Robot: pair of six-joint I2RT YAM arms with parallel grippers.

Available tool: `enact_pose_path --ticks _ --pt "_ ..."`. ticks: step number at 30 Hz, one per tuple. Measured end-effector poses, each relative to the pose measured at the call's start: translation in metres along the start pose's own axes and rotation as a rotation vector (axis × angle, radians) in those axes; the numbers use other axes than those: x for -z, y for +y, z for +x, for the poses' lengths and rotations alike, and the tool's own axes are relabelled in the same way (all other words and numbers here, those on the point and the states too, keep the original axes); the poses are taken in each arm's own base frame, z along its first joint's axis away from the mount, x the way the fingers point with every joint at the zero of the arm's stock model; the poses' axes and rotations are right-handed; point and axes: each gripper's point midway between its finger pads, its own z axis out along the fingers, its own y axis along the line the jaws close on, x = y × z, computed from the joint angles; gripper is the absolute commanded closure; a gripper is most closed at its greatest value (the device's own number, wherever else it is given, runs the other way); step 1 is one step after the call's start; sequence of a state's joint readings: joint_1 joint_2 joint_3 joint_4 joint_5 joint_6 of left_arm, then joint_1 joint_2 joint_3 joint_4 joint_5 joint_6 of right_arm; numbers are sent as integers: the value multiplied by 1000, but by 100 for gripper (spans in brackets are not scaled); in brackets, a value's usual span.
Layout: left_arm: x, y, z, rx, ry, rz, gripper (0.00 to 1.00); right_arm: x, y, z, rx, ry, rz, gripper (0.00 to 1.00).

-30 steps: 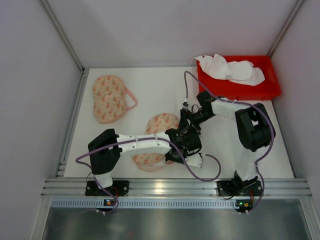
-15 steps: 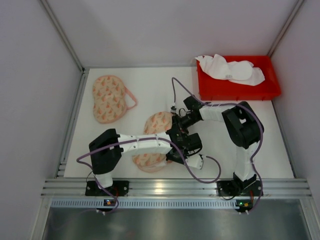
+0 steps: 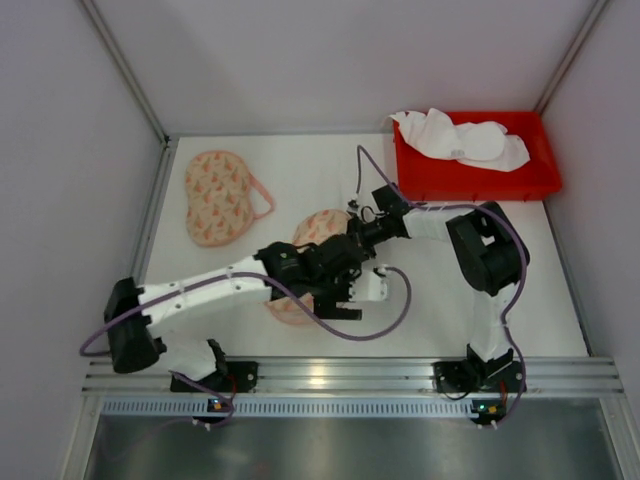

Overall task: Place the bra in the laundry bag and zip it closed
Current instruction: Zip the laundry bag at the center of the board.

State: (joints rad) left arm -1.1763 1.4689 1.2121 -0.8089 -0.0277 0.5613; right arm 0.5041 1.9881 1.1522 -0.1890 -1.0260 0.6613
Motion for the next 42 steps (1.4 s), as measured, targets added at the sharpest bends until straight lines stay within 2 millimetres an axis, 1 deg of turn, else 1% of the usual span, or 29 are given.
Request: enact_pose_path --ticks 3,4,6,7,8,9,12,14,16,18,31,38,42 --pt "49 34 2 120 -145 -132 2 2 0 -7 -20 -27 0 100" --pt "68 49 7 168 -193 -203 2 2 1 -9 -26 -35 -2 100" --pt "88 60 20 223 -237 -287 2 1 1 -10 -38 -46 -5 100" --pt "93 60 29 244 -240 -315 2 1 -1 -10 -51 -48 -3 100" --pt "92 56 36 254 -237 -323 2 0 -2 -9 -64 -50 2 100" --pt "87 50 46 266 -224 -323 2 0 -4 -8 -79 -51 6 100" --pt "57 24 78 287 -136 -265 2 0 -4 -8 -110 -53 9 100" --pt "37 9 95 293 -70 -219 2 0 -5 -7 -122 -54 9 100" --pt "27 2 103 292 -38 -191 2 -1 -5 -7 -130 -53 10 100" --pt "24 0 103 291 -34 -179 2 -1 -5 -7 -137 -53 10 100" --pt "2 10 88 276 -62 -179 2 -1 -6 -5 -173 -51 7 100" --pt "-13 9 85 251 -40 -158 2 -1 -3 -7 -180 -55 -6 100" --pt "-20 14 89 248 -19 -187 2 -1 -3 -7 -182 -56 -8 100"
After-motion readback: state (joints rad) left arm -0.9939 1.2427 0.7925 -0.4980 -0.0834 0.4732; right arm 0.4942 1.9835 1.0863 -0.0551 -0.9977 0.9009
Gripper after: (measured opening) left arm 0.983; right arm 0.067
